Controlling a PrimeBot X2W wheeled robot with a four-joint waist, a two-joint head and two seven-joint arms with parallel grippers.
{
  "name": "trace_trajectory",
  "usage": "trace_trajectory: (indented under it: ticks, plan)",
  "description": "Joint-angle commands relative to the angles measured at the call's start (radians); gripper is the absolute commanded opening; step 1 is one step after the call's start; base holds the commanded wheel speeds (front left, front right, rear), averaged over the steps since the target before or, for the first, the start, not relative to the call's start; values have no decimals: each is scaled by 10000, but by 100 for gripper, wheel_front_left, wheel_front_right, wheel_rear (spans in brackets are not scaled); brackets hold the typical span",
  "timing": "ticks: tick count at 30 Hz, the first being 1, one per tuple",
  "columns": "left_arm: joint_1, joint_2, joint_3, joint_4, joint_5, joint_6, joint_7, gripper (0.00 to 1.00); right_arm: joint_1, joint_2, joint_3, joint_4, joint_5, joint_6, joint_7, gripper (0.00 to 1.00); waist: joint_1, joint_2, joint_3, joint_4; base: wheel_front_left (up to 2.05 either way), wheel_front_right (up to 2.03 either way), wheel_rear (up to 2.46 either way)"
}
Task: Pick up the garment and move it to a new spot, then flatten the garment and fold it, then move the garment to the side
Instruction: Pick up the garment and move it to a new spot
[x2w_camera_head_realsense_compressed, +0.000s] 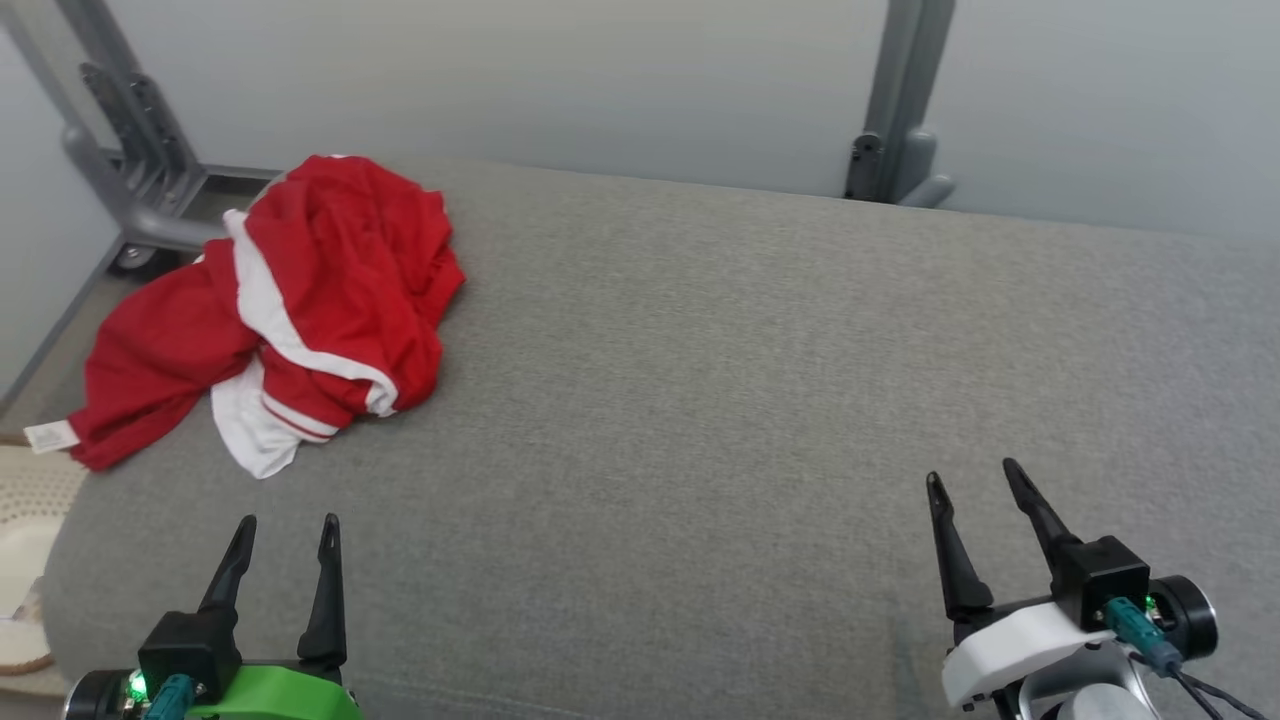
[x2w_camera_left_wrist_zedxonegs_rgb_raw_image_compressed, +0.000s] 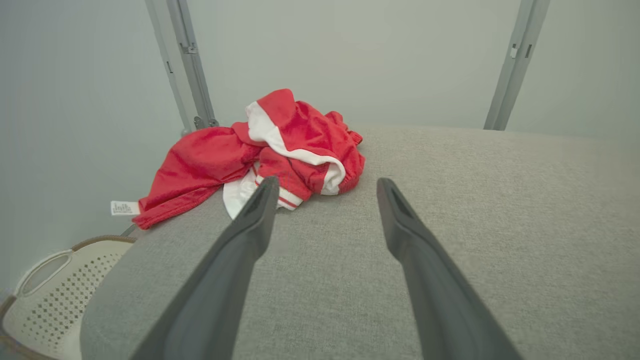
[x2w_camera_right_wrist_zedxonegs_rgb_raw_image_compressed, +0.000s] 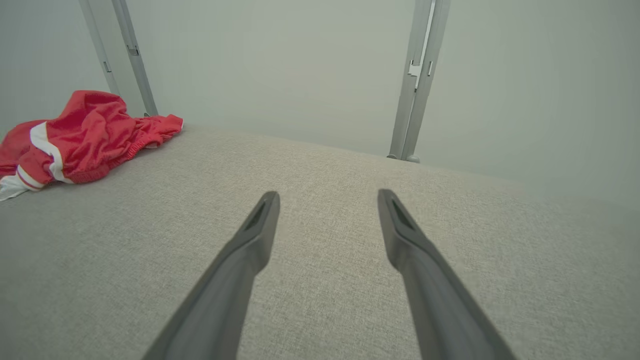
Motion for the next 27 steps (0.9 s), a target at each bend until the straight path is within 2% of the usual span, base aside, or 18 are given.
trace_trajectory:
  ticks: [1, 5, 9, 14, 20, 24, 25, 27]
  plan:
    - [125, 41, 44, 12, -102, -20, -3, 100, -92, -3, 101, 34, 35, -3, -34, 100, 0, -1, -73, 1094, 0, 0, 0]
    - [195, 69, 217, -1, -201, -20, -4, 100, -225, -12, 374, 103, 66, -4, -34, 100, 0, -1, -53, 1395, 0, 0, 0]
    - [24, -55, 322, -32, -407, -20, -4, 100, -315, -20, 410, 76, 126, -4, -34, 100, 0, -1, 103, 1382, 0, 0, 0]
    - [-902, 20, -271, 270, -957, -20, -4, 100, -510, -347, 337, -49, 51, -4, -34, 100, 0, -1, 849, 1175, 0, 0, 0]
    - [-3711, 511, -1463, 1560, -1654, -19, 153, 100, -1262, -1053, 444, -308, -170, -4, -34, 100, 0, -1, 2728, 825, 0, 0, 0]
    - [-5819, 516, -1466, 2965, -2407, -13, 476, 100, -1706, -1389, 389, -546, -232, -5, -34, 100, 0, -1, 3891, 599, 0, 0, 0]
    - [-6741, 441, -1334, 3782, -2971, -13, 692, 100, -1813, -1428, 385, -614, -91, -5, -34, 100, 0, -1, 4294, 484, 0, 0, 0]
    - [-7493, 620, -1264, 4587, -3326, -13, 885, 100, -1989, -1507, 402, -673, 16, -6, -34, 100, 0, -1, 4614, 296, 0, 0, 0]
